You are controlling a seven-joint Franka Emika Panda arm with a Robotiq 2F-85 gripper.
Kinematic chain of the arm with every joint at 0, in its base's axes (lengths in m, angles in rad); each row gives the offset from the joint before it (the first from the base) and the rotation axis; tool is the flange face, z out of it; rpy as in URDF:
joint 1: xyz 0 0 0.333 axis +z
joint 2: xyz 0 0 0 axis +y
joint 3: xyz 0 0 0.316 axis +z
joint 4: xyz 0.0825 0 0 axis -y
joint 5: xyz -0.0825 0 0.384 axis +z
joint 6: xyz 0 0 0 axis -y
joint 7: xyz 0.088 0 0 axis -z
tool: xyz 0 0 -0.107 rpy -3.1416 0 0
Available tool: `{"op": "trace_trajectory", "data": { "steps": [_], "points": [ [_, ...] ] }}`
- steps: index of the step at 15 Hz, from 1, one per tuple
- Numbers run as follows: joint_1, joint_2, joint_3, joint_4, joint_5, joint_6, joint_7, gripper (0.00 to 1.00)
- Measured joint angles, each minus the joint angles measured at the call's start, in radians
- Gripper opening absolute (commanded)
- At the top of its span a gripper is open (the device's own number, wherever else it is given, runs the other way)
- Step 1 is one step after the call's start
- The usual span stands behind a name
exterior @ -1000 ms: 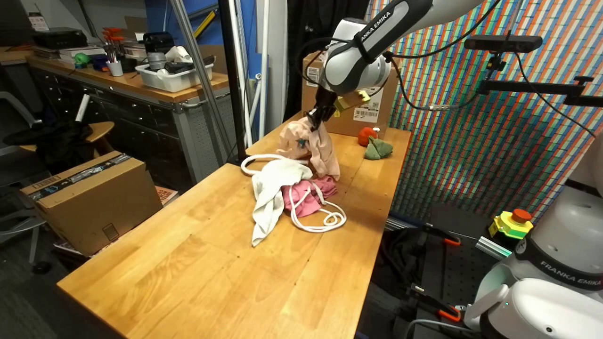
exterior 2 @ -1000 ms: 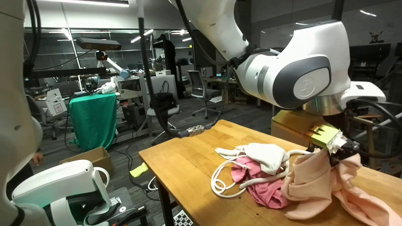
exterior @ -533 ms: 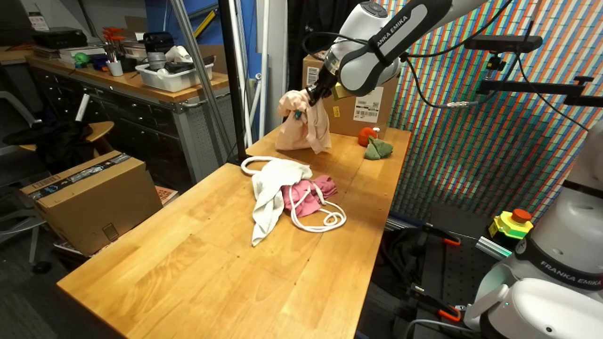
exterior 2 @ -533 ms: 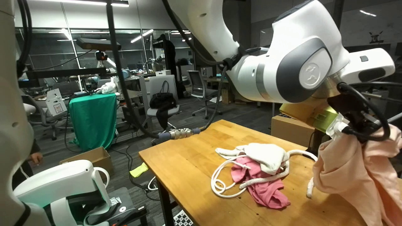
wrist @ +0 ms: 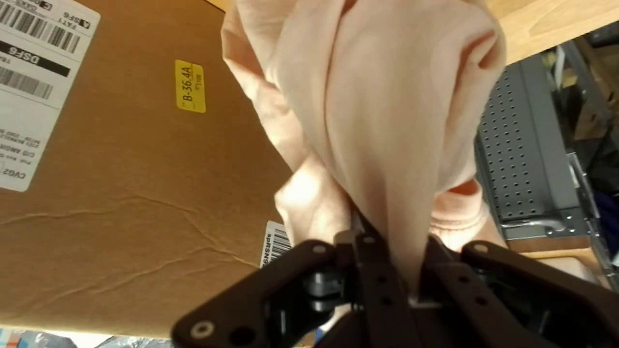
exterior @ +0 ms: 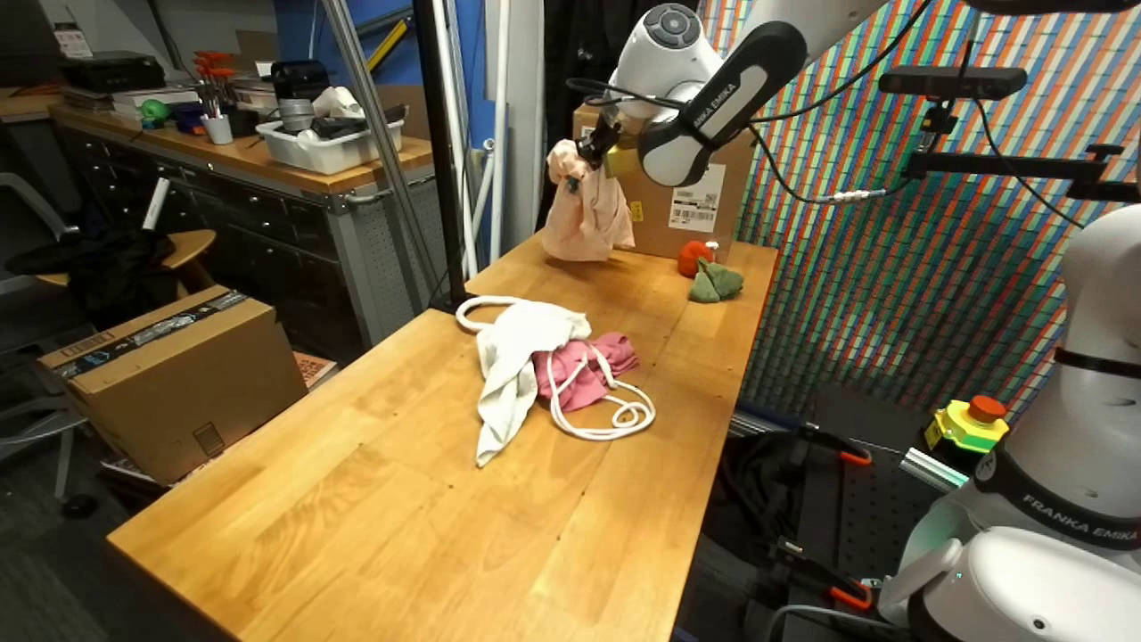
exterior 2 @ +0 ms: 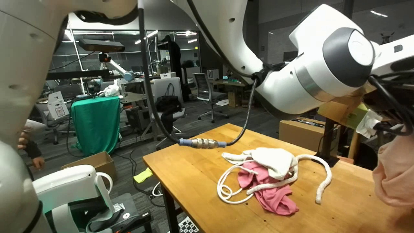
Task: Separate the items on the table
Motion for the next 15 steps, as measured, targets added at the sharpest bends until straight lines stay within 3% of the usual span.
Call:
{"op": "trace_trajectory", "data": {
  "steps": [1,3,10,12,15],
  "points": [
    [0.033,0.035,-0.035,0.017,0.0,-0.012,0.036,0.32],
    [0.08,0.095,-0.079,0.041,0.0,-0.046,0.089,0.39],
    [0.139,0.205,-0.131,0.076,0.009,-0.181,0.128,0.93],
    [0.14,0.21,-0.127,0.077,0.009,-0.22,0.118,1.0],
    [0.141,0.193,-0.091,0.065,0.002,-0.266,0.041,1.0]
  ]
}}
